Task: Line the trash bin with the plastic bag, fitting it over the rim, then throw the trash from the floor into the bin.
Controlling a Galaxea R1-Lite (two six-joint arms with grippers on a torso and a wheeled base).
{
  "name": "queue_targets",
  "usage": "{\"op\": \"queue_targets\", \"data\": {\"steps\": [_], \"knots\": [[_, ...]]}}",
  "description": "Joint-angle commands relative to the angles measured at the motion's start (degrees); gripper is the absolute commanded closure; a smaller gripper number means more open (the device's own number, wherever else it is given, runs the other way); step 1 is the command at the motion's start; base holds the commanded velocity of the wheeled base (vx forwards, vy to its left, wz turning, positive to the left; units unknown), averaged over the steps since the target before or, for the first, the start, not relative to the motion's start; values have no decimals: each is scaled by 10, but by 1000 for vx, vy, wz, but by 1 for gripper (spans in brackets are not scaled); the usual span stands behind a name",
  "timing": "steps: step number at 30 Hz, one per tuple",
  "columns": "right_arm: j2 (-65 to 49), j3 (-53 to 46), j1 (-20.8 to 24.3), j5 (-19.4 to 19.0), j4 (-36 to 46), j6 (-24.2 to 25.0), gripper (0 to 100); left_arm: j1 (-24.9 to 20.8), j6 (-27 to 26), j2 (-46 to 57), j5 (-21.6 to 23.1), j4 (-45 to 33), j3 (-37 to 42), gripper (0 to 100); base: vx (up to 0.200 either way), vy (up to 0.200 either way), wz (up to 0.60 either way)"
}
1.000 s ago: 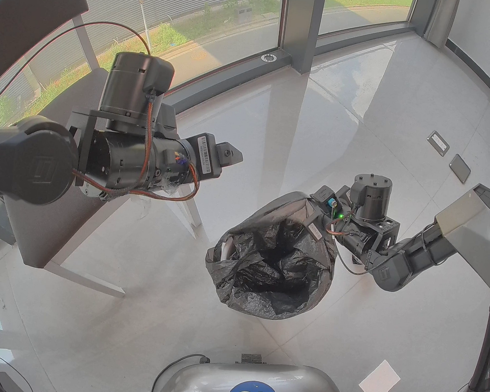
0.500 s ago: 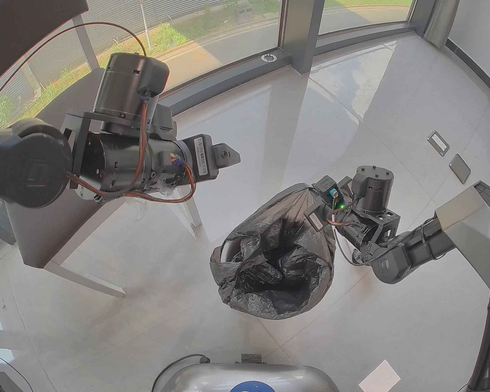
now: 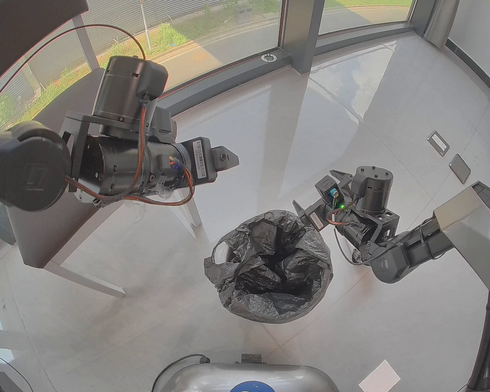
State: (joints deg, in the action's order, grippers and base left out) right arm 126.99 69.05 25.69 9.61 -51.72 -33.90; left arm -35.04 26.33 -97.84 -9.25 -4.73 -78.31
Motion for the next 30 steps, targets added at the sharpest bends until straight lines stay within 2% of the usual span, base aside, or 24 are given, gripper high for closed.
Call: {"op": "queue_targets", "data": {"steps": [1,5,11,16,17,20,24,30], "knots": [[-1,-4,2,1,0,2,0,1,0,5,-1,0,7,0,0,0,0],[-14,-32,5,16,0,6,0,1,0,15,-1,0,22,0,0,0,0],[-58,-143,-7,38,0,55,0,1,-4,24,-1,3,40,0,0,0,0],[-86,-211,-70,39,2,60,0,11,-36,23,-1,11,57,0,0,0,0],[-87,-213,-73,39,3,60,0,11,-37,23,-1,11,59,0,0,0,0],[-87,-233,-126,39,8,58,0,11,-53,42,-2,16,84,0,0,0,0],[-77,-229,-173,38,12,53,0,23,-57,56,-1,25,88,0,0,0,0],[-40,-210,-186,32,14,59,0,31,-59,57,0,32,86,0,0,0,0]]}}
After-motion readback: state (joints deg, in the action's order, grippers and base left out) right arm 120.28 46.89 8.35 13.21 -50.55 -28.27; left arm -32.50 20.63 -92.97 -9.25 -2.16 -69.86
